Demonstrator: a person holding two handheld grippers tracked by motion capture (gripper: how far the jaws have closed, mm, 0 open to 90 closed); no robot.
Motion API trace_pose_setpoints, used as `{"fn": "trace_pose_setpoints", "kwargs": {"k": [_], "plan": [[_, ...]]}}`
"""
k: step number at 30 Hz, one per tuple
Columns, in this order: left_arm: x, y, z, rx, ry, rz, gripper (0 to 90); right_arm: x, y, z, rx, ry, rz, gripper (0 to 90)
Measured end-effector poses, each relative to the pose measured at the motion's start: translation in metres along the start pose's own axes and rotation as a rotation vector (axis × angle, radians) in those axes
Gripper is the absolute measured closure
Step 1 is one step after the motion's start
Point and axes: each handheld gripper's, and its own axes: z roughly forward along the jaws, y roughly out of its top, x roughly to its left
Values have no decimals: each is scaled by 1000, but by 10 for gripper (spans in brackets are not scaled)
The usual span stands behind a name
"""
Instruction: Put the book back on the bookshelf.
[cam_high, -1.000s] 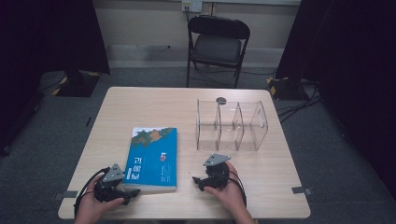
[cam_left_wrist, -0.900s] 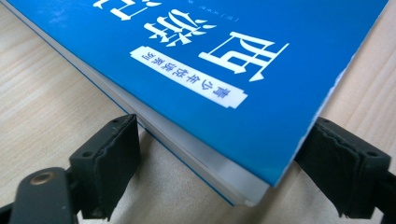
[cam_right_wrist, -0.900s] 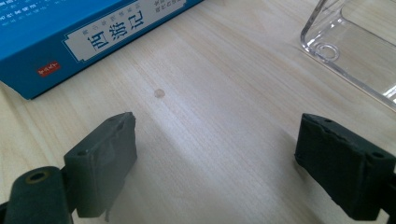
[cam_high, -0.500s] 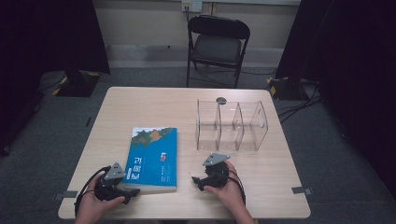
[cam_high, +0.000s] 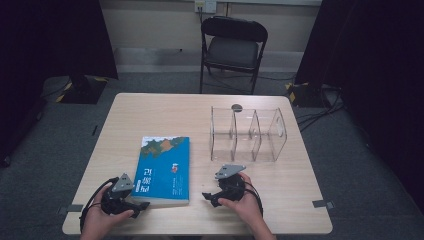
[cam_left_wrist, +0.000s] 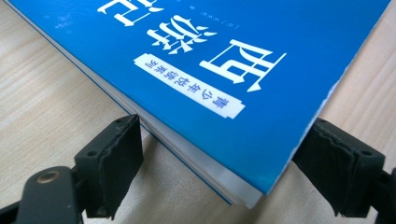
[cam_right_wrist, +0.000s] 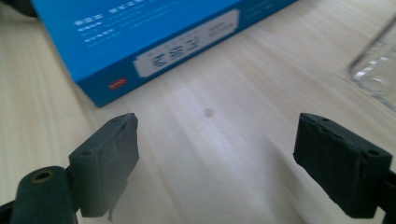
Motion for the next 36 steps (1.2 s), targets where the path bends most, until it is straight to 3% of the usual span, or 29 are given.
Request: {"fn": "trace_pose_setpoints", "kwargs": {"k": [4, 10, 13, 36], "plan": [[0, 1, -1, -7, -4, -8, 165, 8, 2, 6, 35, 50, -43, 134], [2, 4, -6, -57, -21, -31, 185, 13, 4, 8, 24, 75, -45, 134], [2, 4, -6, -57, -21, -36, 187, 14, 5, 8, 18, 92, -33, 134], [0, 11, -13, -75, -9, -30, 194, 26, 7, 11, 17, 127, -25, 133]]}}
